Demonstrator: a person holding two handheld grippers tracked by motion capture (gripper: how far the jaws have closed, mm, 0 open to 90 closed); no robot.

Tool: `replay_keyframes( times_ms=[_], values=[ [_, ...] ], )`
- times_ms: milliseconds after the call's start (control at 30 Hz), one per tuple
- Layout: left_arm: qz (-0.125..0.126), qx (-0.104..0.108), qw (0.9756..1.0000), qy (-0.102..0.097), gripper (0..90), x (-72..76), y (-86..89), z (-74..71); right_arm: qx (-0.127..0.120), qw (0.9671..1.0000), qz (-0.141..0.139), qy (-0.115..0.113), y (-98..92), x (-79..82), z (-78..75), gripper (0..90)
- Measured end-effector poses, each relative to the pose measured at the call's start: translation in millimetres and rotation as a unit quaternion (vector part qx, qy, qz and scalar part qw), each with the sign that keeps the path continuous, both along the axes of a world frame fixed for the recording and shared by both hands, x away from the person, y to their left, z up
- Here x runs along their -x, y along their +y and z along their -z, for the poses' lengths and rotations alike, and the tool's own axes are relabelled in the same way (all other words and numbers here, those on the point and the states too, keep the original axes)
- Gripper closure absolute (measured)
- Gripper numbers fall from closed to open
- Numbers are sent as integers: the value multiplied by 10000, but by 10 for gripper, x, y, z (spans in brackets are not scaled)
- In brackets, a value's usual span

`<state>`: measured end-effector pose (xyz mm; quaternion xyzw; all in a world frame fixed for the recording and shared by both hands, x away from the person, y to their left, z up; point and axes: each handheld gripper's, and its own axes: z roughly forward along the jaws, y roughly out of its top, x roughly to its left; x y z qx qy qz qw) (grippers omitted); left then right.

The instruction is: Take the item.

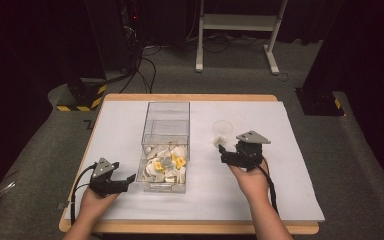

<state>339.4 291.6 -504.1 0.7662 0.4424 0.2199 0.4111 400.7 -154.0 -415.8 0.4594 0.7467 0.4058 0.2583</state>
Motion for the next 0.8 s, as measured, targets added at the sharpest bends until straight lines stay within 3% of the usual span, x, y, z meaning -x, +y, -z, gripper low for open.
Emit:
replay_keyframes(
  times_ms=[800],
  values=[
    [-26, -26, 10000, -21, 164, 3, -4, 3, 76, 9995, 30, 309, -252, 407, 588, 145]
  ],
)
